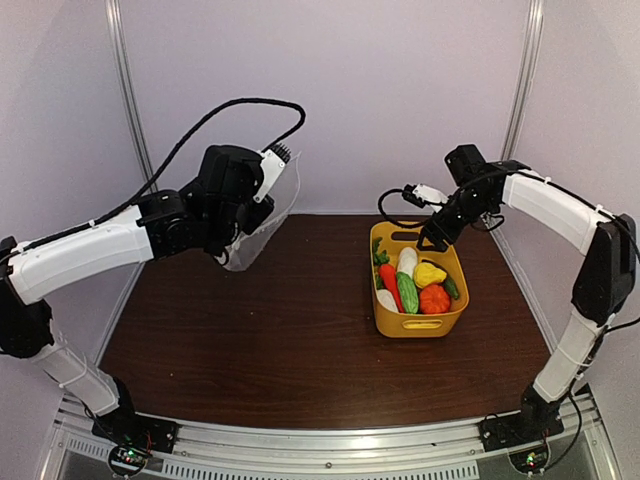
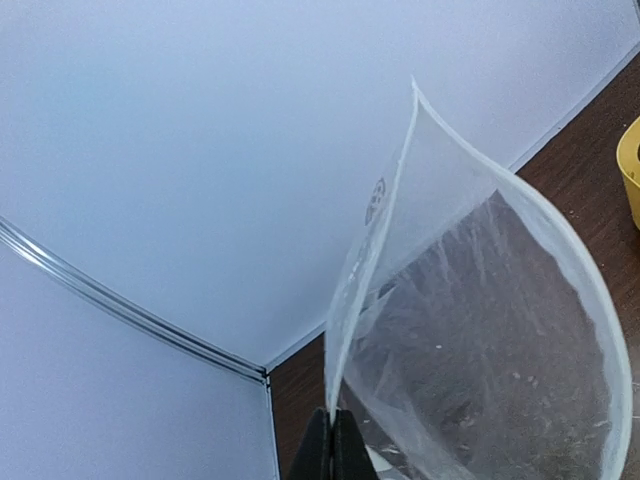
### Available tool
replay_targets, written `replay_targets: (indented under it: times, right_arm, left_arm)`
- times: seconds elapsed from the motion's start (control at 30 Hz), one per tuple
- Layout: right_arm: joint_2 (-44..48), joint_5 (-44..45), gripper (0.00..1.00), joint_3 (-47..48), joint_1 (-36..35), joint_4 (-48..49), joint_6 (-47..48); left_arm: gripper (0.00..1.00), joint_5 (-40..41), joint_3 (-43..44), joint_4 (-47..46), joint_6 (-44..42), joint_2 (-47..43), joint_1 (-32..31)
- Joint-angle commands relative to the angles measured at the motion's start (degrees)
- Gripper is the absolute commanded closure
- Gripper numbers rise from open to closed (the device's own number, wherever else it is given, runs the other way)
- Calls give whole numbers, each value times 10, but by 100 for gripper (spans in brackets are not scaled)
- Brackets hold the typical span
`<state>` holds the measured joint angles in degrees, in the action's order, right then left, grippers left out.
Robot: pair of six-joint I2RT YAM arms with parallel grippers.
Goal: Place the food in the zip-top bag and seal the zipper
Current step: Pick up the fake fruit from the bin.
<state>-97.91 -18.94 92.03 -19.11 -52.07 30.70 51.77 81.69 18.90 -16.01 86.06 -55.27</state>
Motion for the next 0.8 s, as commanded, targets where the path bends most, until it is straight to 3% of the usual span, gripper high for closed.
replay_targets:
  times: [0.0, 0.03, 0.07, 0.13, 0.2, 0.33, 0.47, 0.53, 0.77]
  right_arm:
    - [-30, 65, 23, 26, 4, -19, 40]
    - [-41, 76, 20, 37, 5, -37, 44]
    - [-49, 90, 4, 47, 6, -42, 44]
    - [-59, 166, 0, 48, 6, -9, 10]
    - [-64, 154, 0, 53, 7, -15, 41]
    - [-74, 133, 5, 71, 5, -44, 95]
    - [-121, 133, 18, 118, 0, -125, 117]
    - [-139, 136, 23, 128, -2, -147, 115]
    - [-176, 150, 25, 124, -2, -167, 98]
  left_arm:
    - [100, -88, 6, 16, 29, 34, 6]
    - [100, -132, 14, 28, 56, 44, 9]
    - [100, -183, 19, 35, 85, 54, 16]
    - [100, -283, 22, 40, 137, 67, 28]
    - [100, -325, 26, 42, 157, 81, 32]
    - [100, -414, 14, 29, 213, 92, 49]
    - [100, -473, -2, 14, 240, 97, 61]
    - [100, -488, -10, 5, 251, 92, 65]
    - [100, -500, -30, -13, 267, 82, 73]
